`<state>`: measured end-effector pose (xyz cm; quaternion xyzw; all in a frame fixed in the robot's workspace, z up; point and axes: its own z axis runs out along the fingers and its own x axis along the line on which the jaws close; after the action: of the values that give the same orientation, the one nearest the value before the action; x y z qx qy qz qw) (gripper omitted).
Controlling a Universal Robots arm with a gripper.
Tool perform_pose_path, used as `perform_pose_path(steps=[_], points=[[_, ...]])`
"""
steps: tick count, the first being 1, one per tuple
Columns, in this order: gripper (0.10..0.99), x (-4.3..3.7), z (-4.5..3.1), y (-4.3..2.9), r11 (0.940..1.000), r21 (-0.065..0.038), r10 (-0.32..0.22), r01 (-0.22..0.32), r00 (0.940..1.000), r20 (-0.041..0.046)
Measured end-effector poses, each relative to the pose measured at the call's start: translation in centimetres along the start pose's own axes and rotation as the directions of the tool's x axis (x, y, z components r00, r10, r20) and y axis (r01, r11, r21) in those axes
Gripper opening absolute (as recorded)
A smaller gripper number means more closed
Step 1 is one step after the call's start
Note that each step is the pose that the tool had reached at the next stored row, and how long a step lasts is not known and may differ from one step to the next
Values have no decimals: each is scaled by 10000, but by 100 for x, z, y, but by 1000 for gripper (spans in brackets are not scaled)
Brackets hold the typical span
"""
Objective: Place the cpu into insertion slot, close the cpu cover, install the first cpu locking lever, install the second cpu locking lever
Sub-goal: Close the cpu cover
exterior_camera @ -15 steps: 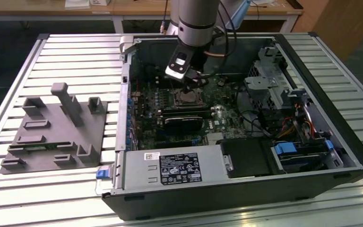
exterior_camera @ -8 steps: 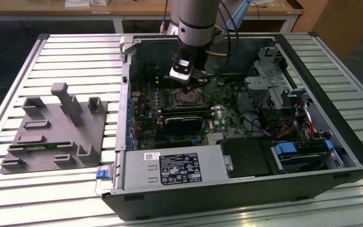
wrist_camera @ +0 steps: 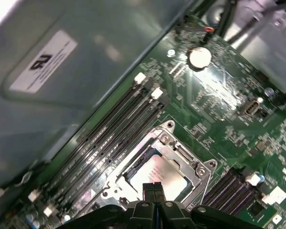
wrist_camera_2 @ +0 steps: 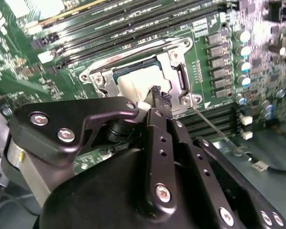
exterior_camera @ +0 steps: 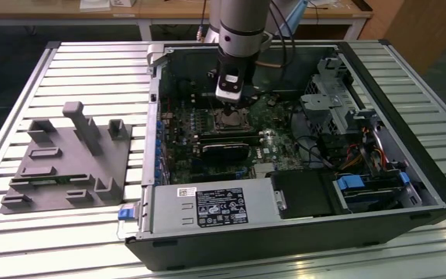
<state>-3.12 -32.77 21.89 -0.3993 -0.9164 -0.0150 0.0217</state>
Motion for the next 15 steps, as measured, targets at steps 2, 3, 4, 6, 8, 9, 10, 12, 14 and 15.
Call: perform_pose_path(steps=[2,3,4,6,8,9,10,12,14,15], points=[[106,0,1,0,9994,19,-359,359,9994,-4],[106,0,1,0,9985,26,-539,539,9985,-5],[106,0,2,0,9974,31,-717,717,9974,-5],[106,0,4,0,9943,32,-1069,1069,9943,11],[106,-2,6,-1,9914,-26,-1311,1311,9913,90],[106,-2,6,-1,9899,-69,-1418,1419,9898,148],[106,-2,7,-1,9881,-113,-1530,1532,9880,206],[106,-2,8,-2,9841,-194,-1757,1764,9839,318],[106,-2,12,-1,9786,-236,-2036,2046,9783,387],[106,-2,12,-1,9752,-241,-2191,2202,9749,405]])
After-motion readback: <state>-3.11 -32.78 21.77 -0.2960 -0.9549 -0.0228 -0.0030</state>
